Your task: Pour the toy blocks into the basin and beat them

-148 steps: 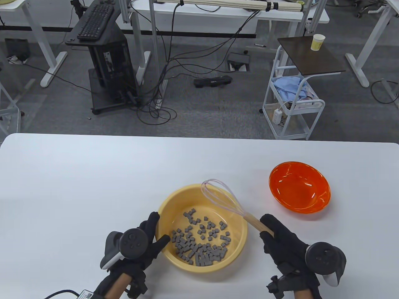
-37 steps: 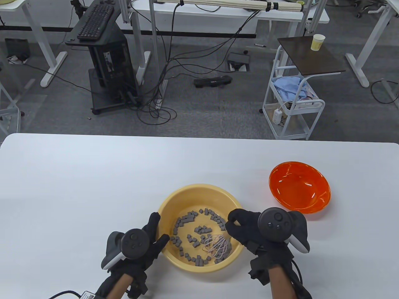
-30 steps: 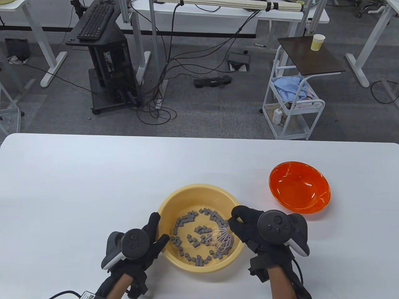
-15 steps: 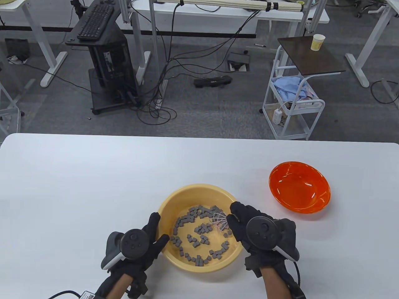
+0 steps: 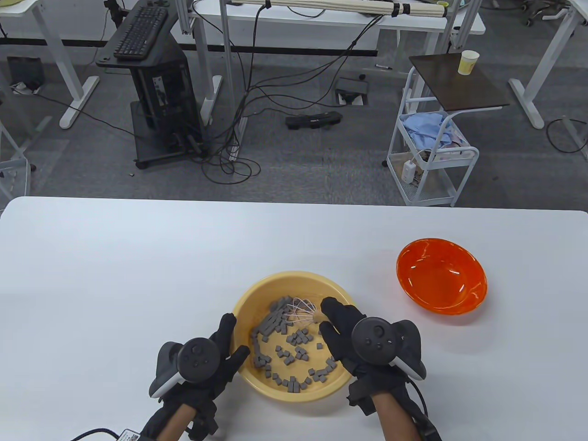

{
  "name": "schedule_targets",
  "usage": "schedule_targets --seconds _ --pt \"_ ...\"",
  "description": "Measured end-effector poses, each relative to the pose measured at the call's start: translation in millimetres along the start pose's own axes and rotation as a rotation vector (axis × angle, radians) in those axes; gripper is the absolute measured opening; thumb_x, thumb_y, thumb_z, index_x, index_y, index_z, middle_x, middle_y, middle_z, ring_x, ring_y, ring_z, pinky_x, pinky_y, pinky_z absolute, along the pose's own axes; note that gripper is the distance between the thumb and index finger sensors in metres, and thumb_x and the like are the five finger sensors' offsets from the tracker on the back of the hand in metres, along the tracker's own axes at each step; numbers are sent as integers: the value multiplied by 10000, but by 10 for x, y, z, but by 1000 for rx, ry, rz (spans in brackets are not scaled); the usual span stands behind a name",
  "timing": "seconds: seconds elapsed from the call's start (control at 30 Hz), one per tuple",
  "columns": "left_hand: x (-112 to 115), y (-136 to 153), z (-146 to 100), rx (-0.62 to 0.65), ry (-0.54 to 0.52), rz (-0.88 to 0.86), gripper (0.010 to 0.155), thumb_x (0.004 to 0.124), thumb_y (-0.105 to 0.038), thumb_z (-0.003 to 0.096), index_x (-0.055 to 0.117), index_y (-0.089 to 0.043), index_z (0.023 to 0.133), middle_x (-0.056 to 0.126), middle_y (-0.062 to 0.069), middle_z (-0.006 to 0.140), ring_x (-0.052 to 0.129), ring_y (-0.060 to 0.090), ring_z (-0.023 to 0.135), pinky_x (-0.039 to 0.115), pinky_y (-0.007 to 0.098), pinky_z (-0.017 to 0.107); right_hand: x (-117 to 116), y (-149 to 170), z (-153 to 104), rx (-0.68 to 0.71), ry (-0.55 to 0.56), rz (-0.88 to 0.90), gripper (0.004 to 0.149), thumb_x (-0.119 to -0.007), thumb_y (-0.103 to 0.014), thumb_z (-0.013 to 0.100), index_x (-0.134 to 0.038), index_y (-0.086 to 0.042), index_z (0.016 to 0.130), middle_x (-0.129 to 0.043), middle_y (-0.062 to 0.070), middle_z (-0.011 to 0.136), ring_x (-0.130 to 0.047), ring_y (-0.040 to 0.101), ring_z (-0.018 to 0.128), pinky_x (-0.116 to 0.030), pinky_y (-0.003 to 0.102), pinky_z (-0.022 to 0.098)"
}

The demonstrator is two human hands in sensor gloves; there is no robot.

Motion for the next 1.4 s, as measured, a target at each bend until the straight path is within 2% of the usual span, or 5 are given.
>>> schedule_targets --seconds 0.2,0.37,0.73,0.97,1.4 --pt "3 -1 0 0 0 -5 755 536 -423 706 234 93 1168 693 341 1064 882 427 889 582 782 666 -66 -60 13 47 -9 17 485 -740 -275 684 -616 -22 1078 -784 358 897 -976 315 421 -857 419 343" --pt "8 -4 -2 0 0 -4 754 536 -424 706 234 90 1168 692 341 1065 882 428 889 582 782 666 -113 -88 32 97 -59 160 478 -755 -280 676 -644 -21 1063 -818 340 873 -985 321 414 -860 418 336" --pt "10 -5 -2 1 0 -3 755 535 -425 706 234 91 1168 693 340 1064 883 428 887 579 784 666 85 -49 14 126 -85 289 519 -856 -344 626 -768 68 930 -934 209 550 -990 207 254 -873 372 233" --pt "10 -5 -2 1 0 -3 755 533 -427 706 232 89 1168 694 338 1065 882 427 890 579 784 666 238 1 -30 93 -50 226 465 -814 -371 640 -791 25 883 -885 123 475 -925 171 210 -845 374 214" --pt "10 -5 -2 1 0 -3 756 528 -428 707 228 91 1168 691 340 1067 881 429 890 578 786 665 411 -6 -116 8 106 -49 420 -802 -367 646 -796 -29 895 -869 131 499 -923 198 245 -841 393 246"
Point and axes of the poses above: the tracker on the back of each hand, its own y axis roughly to the little-finger side, its own z axis roughly from the wrist to the fingertips, x = y × z, the point moved 1 cm from there along z, roughly from the wrist to the fingertips
